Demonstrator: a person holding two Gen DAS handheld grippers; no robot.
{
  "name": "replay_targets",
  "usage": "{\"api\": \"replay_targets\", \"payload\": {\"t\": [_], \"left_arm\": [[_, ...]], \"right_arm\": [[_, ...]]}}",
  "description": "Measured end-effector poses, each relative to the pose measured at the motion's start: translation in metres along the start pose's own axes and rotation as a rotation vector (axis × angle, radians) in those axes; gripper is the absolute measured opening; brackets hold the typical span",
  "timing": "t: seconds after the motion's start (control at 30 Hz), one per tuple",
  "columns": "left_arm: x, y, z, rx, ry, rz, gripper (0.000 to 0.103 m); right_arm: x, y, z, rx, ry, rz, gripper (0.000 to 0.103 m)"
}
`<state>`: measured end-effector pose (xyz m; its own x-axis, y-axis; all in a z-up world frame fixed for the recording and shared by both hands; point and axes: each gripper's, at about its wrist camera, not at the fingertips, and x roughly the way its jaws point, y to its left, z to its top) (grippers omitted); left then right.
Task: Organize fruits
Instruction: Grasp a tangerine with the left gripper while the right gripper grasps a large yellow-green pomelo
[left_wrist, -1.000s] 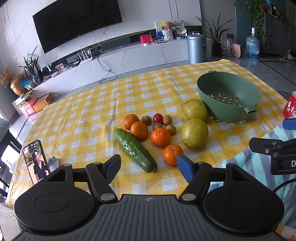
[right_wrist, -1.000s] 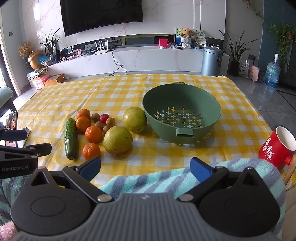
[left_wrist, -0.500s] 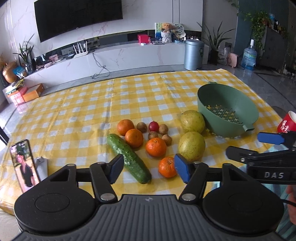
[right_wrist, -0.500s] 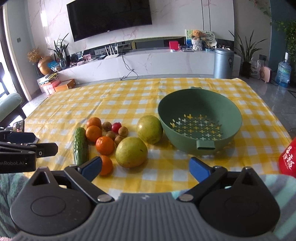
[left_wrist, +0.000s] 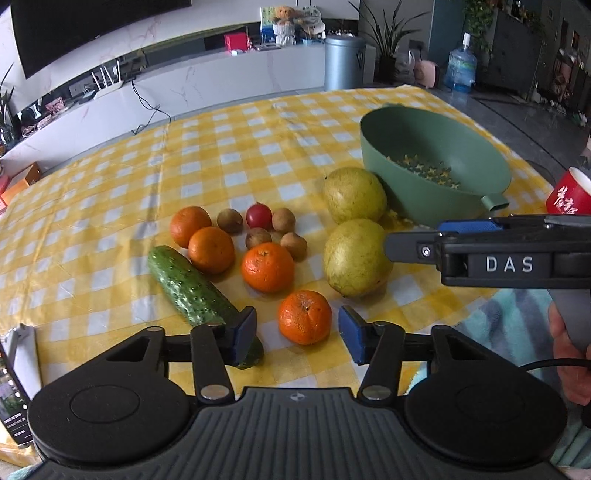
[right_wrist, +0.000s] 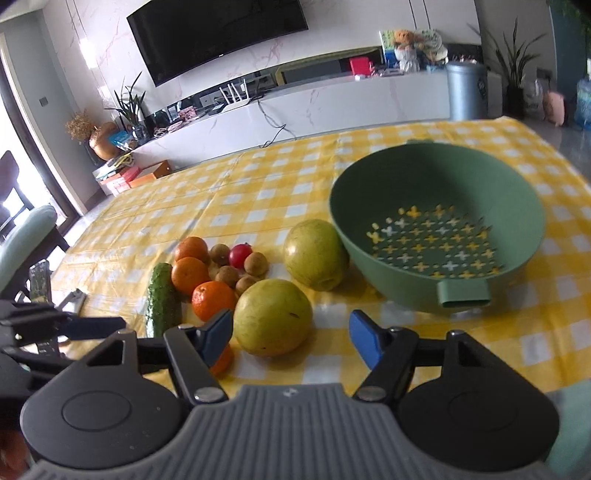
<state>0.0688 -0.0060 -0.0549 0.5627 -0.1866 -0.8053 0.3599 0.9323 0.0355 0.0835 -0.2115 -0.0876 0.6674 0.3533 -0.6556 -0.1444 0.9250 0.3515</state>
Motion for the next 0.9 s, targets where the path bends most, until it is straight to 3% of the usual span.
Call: {"api": "replay_targets", "payload": {"t": [0.17, 0.4, 0.73, 0.9], "left_arm": [[0.022, 0.001, 0.000, -0.005, 0.030, 0.007, 0.060], [0.039, -0.003, 0.001, 0.024, 0.077, 0.012, 0.065], [0.055, -0.007, 0.002, 0.047, 0.079, 0.022, 0.068], [0.059, -0.005, 0.002, 0.027, 0.075, 0.010, 0.062]], "right_arm": [[0.022, -0.010, 0.001, 0.092, 0.041, 0.068, 0.068], [0.046, -0.019, 0.001, 0.209, 0.097, 0.089, 0.068], [0.063, -0.017, -0.002, 0.220, 0.112, 0.103, 0.068], [0.069, -0.013, -0.003, 0.207, 0.126, 0.092, 0.068]]}}
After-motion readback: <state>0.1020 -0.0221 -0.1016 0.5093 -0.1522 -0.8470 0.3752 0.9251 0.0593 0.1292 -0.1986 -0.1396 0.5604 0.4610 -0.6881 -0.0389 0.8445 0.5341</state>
